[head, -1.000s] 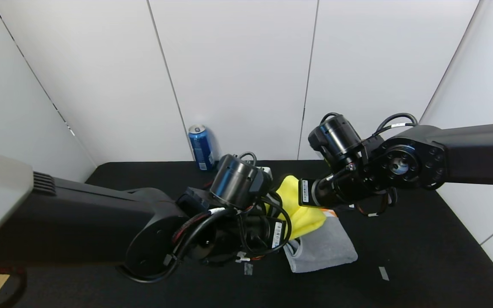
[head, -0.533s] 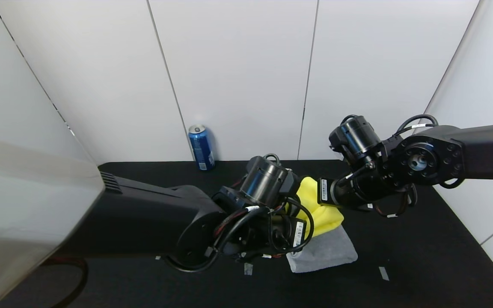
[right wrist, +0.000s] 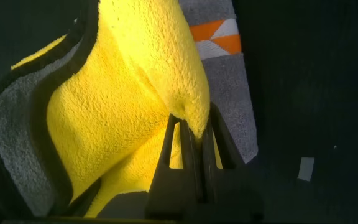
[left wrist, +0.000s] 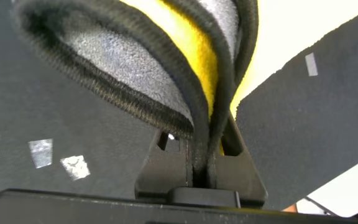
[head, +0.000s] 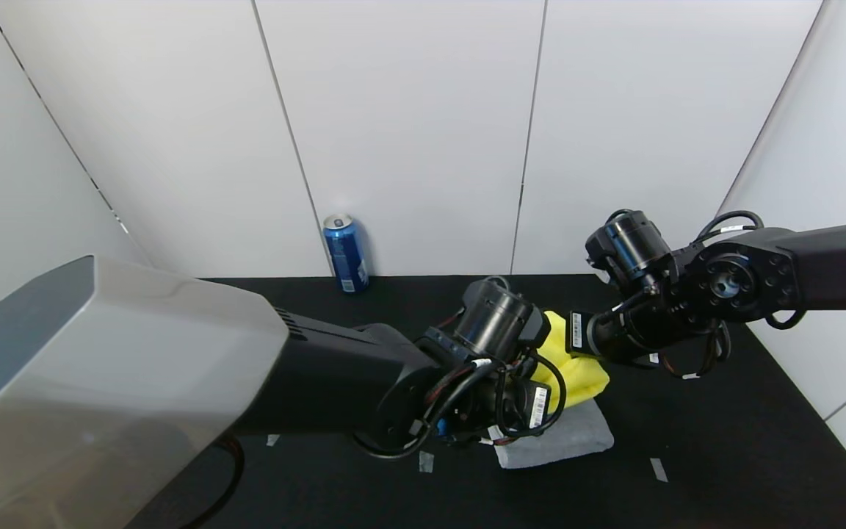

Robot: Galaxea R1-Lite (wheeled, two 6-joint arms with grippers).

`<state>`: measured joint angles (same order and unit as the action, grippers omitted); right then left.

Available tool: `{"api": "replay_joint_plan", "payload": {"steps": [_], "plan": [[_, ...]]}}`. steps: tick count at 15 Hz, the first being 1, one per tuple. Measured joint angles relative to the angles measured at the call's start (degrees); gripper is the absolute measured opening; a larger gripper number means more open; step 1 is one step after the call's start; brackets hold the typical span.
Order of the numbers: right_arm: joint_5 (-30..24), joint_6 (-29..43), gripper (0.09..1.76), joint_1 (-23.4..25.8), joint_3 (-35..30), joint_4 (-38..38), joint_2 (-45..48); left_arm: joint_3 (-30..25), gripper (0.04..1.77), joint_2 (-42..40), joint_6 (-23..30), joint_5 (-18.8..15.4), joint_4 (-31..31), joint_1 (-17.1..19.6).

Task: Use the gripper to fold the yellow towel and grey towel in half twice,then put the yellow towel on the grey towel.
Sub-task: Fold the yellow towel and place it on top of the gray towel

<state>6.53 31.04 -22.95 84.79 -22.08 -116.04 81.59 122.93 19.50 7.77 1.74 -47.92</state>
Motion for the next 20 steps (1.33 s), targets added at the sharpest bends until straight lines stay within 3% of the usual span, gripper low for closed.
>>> {"api": "replay_joint_plan", "payload": {"steps": [9,20], "plan": [[-1.52,0.07,0.14,0.66,-5.71,5.58,-2.91,0.71,0.20,4.83,1.05,0.02,0.00,-0.34],[-2.02,0.49,0.14,0.68,-6.64,5.66,-5.84,-0.87,0.20,6.81,1.23,1.60,-0.13,-0.32]]}}
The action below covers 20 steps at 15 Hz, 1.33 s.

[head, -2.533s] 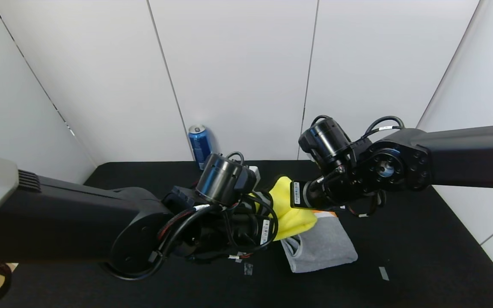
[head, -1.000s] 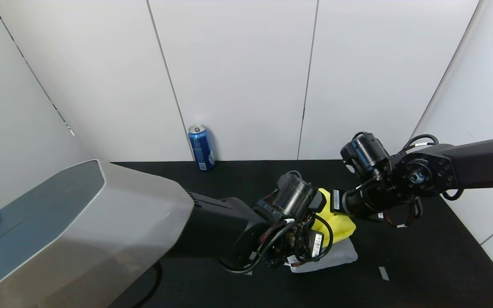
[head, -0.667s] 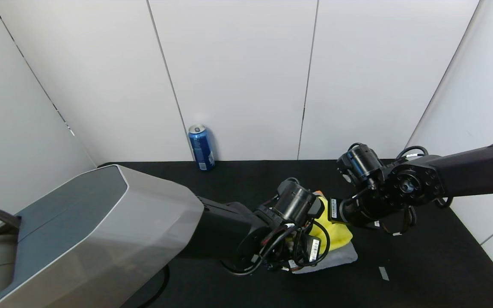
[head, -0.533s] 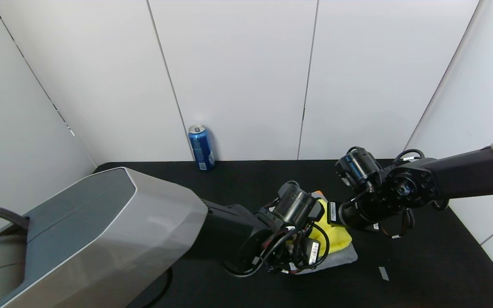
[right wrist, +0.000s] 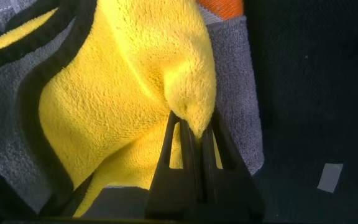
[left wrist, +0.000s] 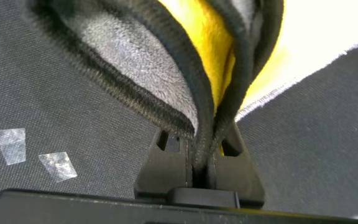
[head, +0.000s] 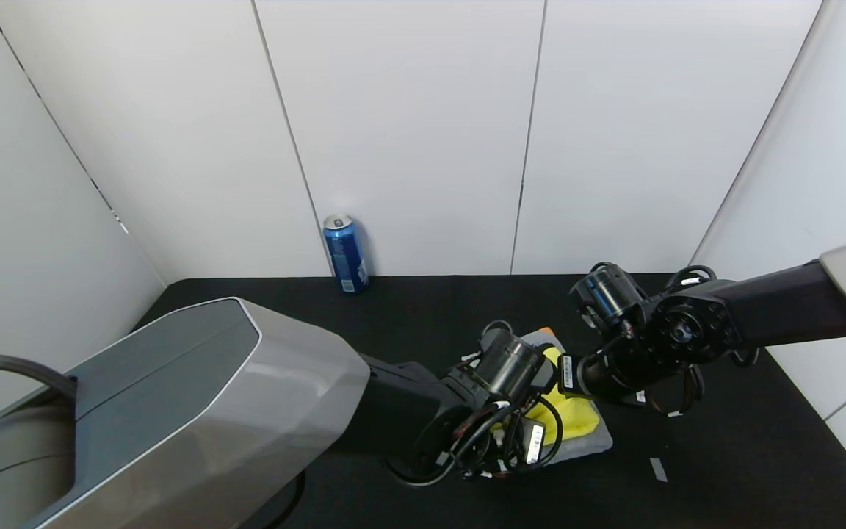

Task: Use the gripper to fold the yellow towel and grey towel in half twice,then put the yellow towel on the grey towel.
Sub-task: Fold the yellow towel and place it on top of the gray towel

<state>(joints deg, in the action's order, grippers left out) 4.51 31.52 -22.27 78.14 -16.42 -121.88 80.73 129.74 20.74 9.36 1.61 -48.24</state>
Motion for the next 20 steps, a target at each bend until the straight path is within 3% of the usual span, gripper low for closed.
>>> {"api": "replay_joint_plan", "payload": {"steps": [7,8,9,11,12,13,20], "plan": [[0.00,0.00,0.14,0.00,0.00,0.00,0.00,0.00,0.20,0.00,0.00,0.11,0.00,0.00],[-1.10,-0.09,0.49,0.09,-0.44,0.04,0.07,-0.18,0.20,0.50,0.15,2.23,0.68,-0.10],[-1.32,-0.16,1.02,-0.02,-0.72,0.00,0.27,-0.27,0.80,0.60,-0.07,2.34,0.55,-0.22],[-1.32,-0.16,1.05,0.00,-0.72,-0.02,0.29,-0.24,0.83,0.60,-0.07,2.34,0.46,-0.24],[-1.56,-0.16,1.29,-0.02,-0.72,-0.11,0.74,-0.29,1.14,0.44,-0.02,2.23,0.24,-0.38],[-1.67,-0.13,1.38,0.01,-0.72,-0.11,1.24,-0.30,1.27,0.07,-0.02,2.21,0.22,-0.46],[-1.94,-0.09,1.57,-0.05,-0.78,-0.41,4.13,-0.40,1.53,-2.73,-0.13,2.21,0.28,-0.27]]}}
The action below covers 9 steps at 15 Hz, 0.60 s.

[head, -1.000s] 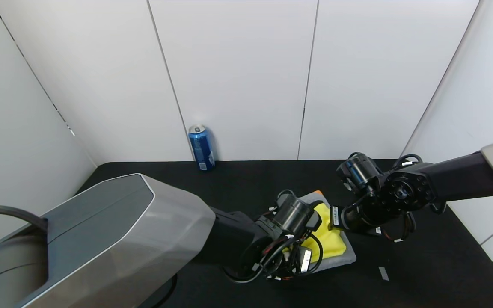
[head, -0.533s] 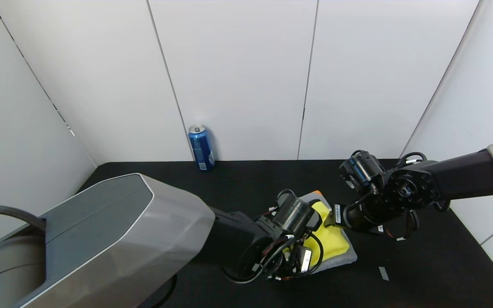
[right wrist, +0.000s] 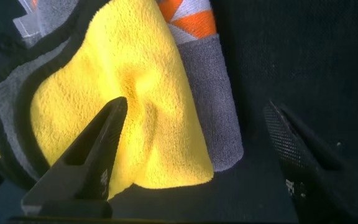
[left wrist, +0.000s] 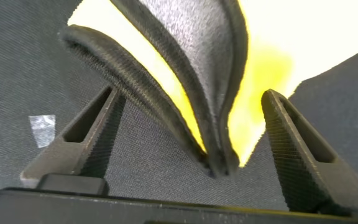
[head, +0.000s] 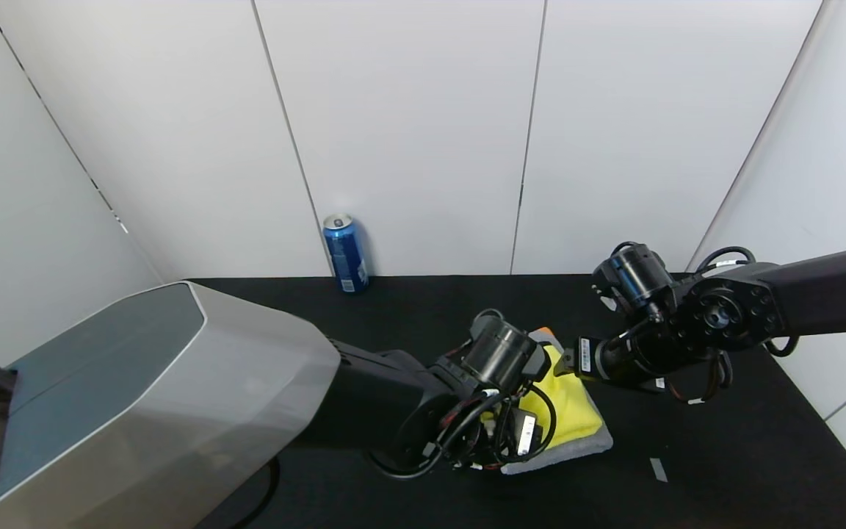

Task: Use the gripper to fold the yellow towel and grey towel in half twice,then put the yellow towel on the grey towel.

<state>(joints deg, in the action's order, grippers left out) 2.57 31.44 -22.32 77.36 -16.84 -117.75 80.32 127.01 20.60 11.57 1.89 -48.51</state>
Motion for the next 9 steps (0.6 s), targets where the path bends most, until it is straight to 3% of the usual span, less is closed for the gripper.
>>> {"api": "replay_joint_plan", "payload": {"steps": [9], "plan": [[-0.34,0.23,1.67,-0.99,-0.73,-0.29,6.01,-0.87,1.66,-6.92,0.44,-0.13,2.29,2.86]]}}
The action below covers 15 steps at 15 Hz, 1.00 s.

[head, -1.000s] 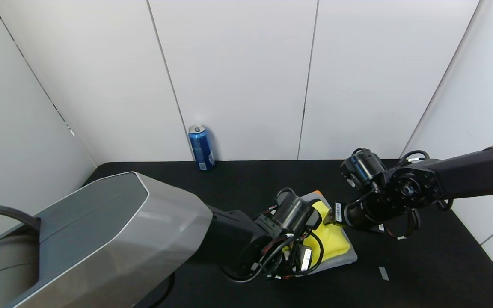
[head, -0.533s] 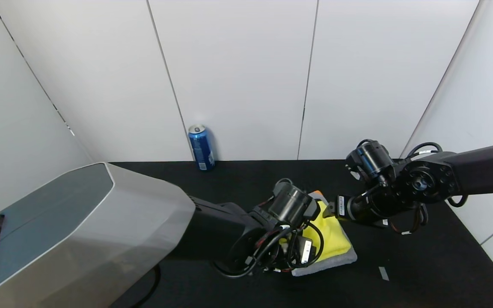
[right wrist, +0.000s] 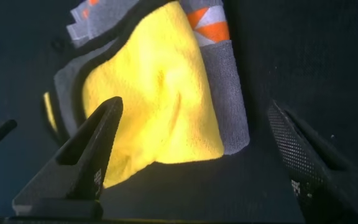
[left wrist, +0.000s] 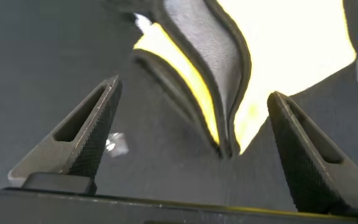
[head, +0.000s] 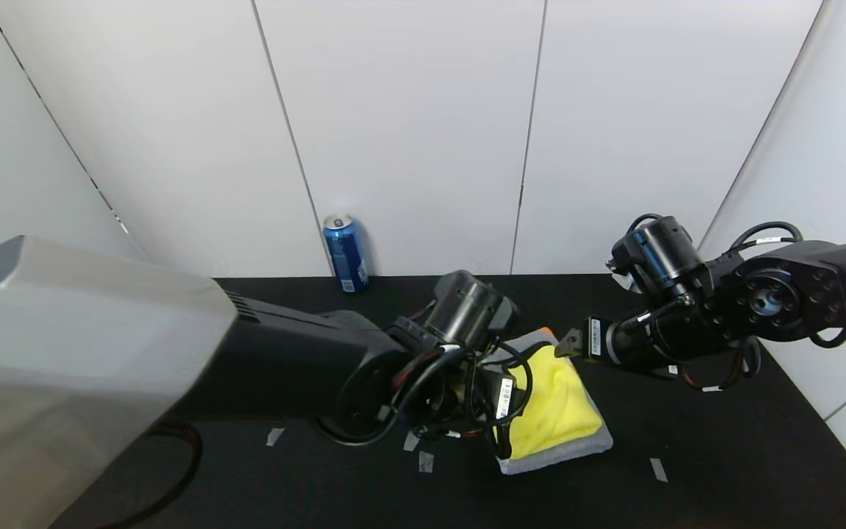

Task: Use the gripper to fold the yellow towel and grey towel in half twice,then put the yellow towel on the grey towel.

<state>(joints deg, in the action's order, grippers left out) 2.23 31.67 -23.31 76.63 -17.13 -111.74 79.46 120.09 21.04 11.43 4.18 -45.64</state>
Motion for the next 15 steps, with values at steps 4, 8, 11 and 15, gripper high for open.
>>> {"api": "replay_joint_plan", "payload": {"steps": [4,8,11,15], "plan": [[-0.16,-0.37,1.68,-0.41,-1.33,-0.06,4.02,-1.23,1.68,-5.53,-0.11,-0.02,2.13,1.07],[0.26,-0.55,1.69,-0.67,-3.64,-0.05,8.18,-4.33,1.69,-11.98,-0.13,-0.02,5.17,1.41],[0.69,-1.02,1.70,-0.89,-6.38,-0.05,11.54,-7.94,1.70,-16.73,-0.33,0.06,5.58,1.52],[1.56,-2.08,1.70,-0.91,-9.83,-0.05,16.57,-11.80,1.70,-22.87,-0.60,0.06,7.72,1.62]]}}
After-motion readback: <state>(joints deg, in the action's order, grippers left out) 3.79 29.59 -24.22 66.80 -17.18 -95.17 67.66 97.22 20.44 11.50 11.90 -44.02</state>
